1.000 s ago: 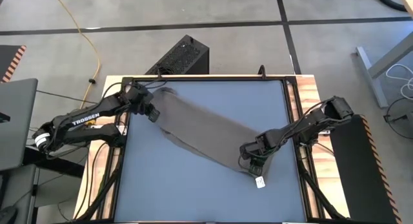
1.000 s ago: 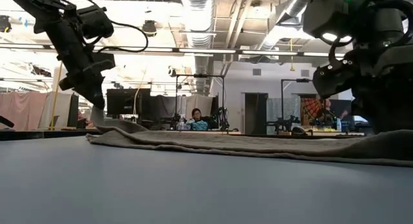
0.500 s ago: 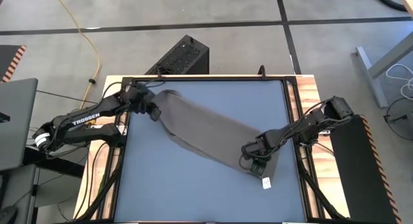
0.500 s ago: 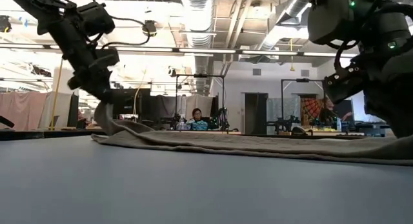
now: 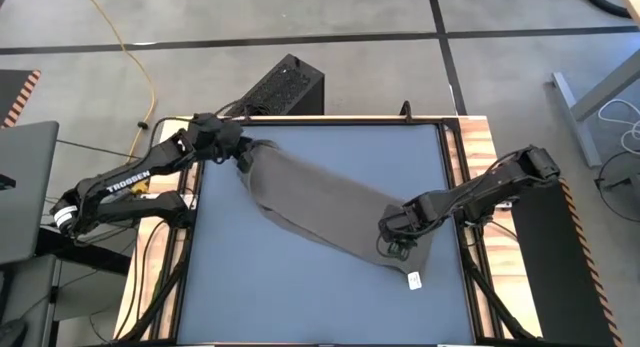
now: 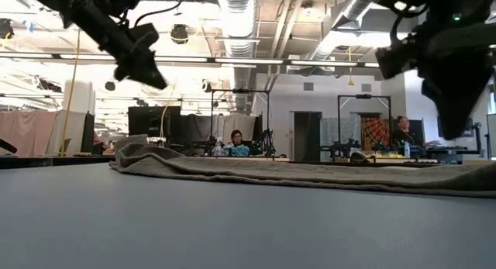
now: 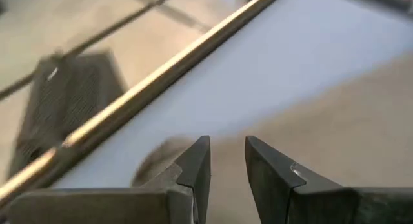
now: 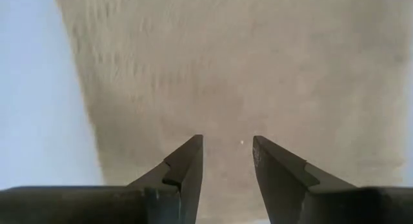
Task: Roll towel into tight, uniform cylinder
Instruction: Fold the gray towel
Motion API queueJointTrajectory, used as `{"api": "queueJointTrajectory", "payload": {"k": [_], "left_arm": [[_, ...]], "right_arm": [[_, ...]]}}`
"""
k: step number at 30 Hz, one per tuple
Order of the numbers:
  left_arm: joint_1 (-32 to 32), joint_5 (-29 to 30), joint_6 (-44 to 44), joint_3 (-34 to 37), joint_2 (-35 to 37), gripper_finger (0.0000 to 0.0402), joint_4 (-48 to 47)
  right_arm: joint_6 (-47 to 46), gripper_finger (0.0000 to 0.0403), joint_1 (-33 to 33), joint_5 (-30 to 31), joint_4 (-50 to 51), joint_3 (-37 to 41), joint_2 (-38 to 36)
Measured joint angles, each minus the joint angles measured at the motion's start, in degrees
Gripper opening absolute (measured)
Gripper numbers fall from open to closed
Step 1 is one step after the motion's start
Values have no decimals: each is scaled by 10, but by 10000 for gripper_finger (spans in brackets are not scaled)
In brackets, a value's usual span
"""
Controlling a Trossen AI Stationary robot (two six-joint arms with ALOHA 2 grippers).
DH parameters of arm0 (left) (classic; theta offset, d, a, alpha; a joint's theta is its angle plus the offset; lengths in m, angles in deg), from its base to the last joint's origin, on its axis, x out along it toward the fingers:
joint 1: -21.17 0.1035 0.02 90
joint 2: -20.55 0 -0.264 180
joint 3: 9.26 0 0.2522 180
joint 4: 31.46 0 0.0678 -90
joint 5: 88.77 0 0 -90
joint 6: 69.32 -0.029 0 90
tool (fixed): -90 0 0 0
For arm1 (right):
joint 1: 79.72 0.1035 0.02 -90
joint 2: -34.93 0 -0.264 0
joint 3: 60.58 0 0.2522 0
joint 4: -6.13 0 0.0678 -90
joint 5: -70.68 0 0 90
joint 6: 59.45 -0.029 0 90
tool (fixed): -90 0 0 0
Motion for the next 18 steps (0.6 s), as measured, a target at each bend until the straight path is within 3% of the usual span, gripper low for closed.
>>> {"api": "queueJointTrajectory", "payload": {"k": [4,6,12,18], "left_arm": [[-2,-80,-18,1,-69,84,64],[-2,-91,-32,-7,-118,84,74],[1,-64,-54,-93,-270,85,38],[0,-9,-92,-206,-393,96,-76]], "right_arm": [[0,163,-8,110,-2,0,-8],[1,163,-14,135,-3,0,-9],[26,163,-33,173,-14,0,4],[72,163,-54,195,-78,29,7]]}}
